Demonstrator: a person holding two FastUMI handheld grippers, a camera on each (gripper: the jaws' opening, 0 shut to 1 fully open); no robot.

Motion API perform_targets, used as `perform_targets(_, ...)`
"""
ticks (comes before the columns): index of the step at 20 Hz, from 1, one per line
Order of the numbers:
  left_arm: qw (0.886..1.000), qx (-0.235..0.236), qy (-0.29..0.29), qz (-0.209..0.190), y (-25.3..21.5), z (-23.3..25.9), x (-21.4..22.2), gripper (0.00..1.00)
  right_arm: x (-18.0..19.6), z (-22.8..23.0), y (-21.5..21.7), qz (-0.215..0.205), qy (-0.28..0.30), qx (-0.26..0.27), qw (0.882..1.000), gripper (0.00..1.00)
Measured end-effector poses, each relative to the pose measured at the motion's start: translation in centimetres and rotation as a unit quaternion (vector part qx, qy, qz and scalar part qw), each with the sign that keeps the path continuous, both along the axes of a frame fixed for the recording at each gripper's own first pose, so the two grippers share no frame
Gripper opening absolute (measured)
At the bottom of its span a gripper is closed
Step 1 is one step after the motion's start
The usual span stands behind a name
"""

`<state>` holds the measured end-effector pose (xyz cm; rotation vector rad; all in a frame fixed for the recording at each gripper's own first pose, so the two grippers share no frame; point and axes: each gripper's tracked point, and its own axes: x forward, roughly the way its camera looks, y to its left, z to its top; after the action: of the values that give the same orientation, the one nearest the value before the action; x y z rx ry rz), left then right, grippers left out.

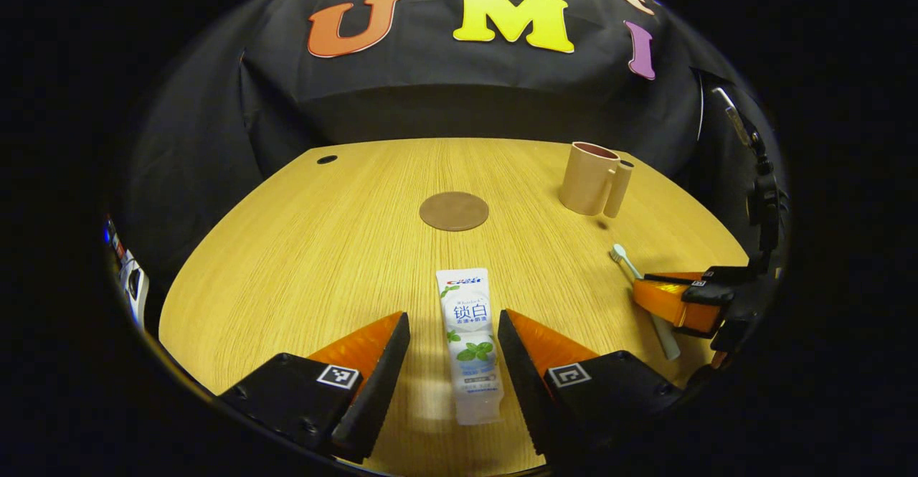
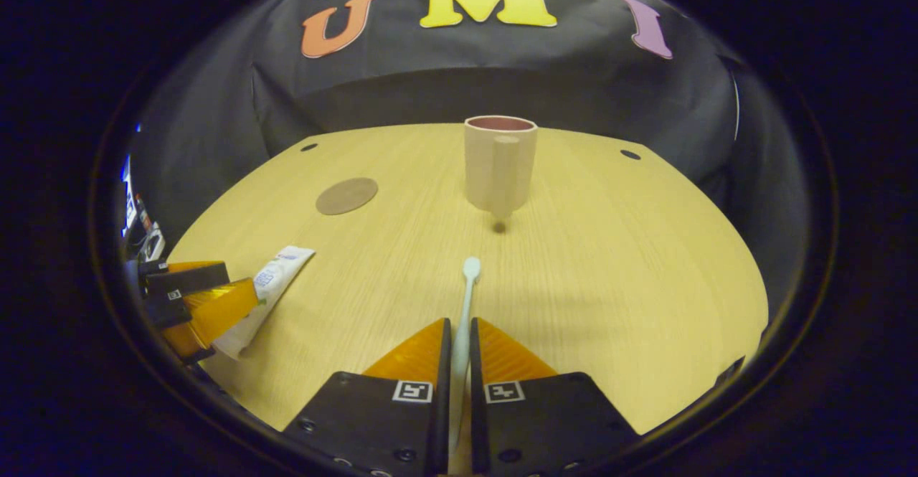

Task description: Put the toothbrush and toothpaste on the desktop into the cup, then pick up the cup and place it on the coaster on the desktop.

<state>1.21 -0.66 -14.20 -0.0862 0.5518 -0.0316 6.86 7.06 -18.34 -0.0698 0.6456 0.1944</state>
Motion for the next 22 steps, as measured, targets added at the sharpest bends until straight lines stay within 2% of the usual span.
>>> perform_targets(1, 1.0, -0.001, 0.001, 0.002, 0.1, -0.1, 0.0, 0.86, 0.0, 0.0, 0.0, 0.002, -0.004, -0.002, 1.0, 0.11)
perform_targets(2, 1.0, -0.001, 0.002, 0.003, 0.0, -0.1, 0.1, 0.8, 0.0, 0.0, 0.0, 0.007, -0.005, -0.009, 1.0, 0.11)
perform_targets(6, 1.0, -0.007, 0.005, -0.003, -0.3, -0.3, 0.2, 0.8, -0.1, 0.0, -0.1, -0.002, -0.003, -0.007, 1.0, 0.12)
perform_targets(7, 1.0, -0.006, 0.007, -0.005, -0.5, -0.5, 0.1, 0.8, -0.1, 0.1, 0.1, -0.004, -0.003, -0.005, 1.0, 0.36)
perform_targets(9, 1.0, -0.005, 0.011, -0.008, -0.5, -0.7, 0.2, 0.8, 0.1, 0.2, 0.2, -0.004, -0.005, -0.005, 1.0, 0.4)
perform_targets(13, 1.0, -0.004, 0.011, -0.011, -0.7, -0.8, 0.3, 0.8, 0.5, 0.1, 0.4, 0.0, -0.002, -0.01, 1.0, 0.55)
perform_targets(16, 0.999, 0.001, 0.032, -0.011, -1.0, -1.8, 0.3, 0.8, 1.0, -0.2, 0.2, 0.007, 0.001, -0.01, 1.0, 0.55)
perform_targets(17, 0.999, 0.004, 0.04, -0.011, -1.0, -2.0, 0.4, 0.75, 0.5, 0.5, 0.1, 0.0, 0.007, -0.004, 1.0, 0.39)
perform_targets(19, 0.998, 0.007, 0.057, -0.014, -1.0, -2.4, 0.2, 0.7, 0.5, 0.1, 0.2, 0.012, 0.009, -0.016, 1.0, 0.07)
perform_targets(20, 0.998, 0.01, 0.061, -0.016, -1.0, -2.4, 0.2, 0.69, 0.9, 0.4, 0.2, 0.008, 0.001, -0.009, 1.0, 0.07)
perform_targets(21, 0.998, 0.014, 0.067, -0.018, -0.9, -2.5, 0.2, 0.69, 0.5, 0.3, 0.1, 0.016, 0.003, -0.016, 1.0, 0.0)
perform_targets(22, 0.997, 0.017, 0.074, -0.02, -0.8, -2.6, 0.2, 0.69, 0.5, 0.4, 0.2, 0.016, 0.0, -0.009, 1.0, 0.0)
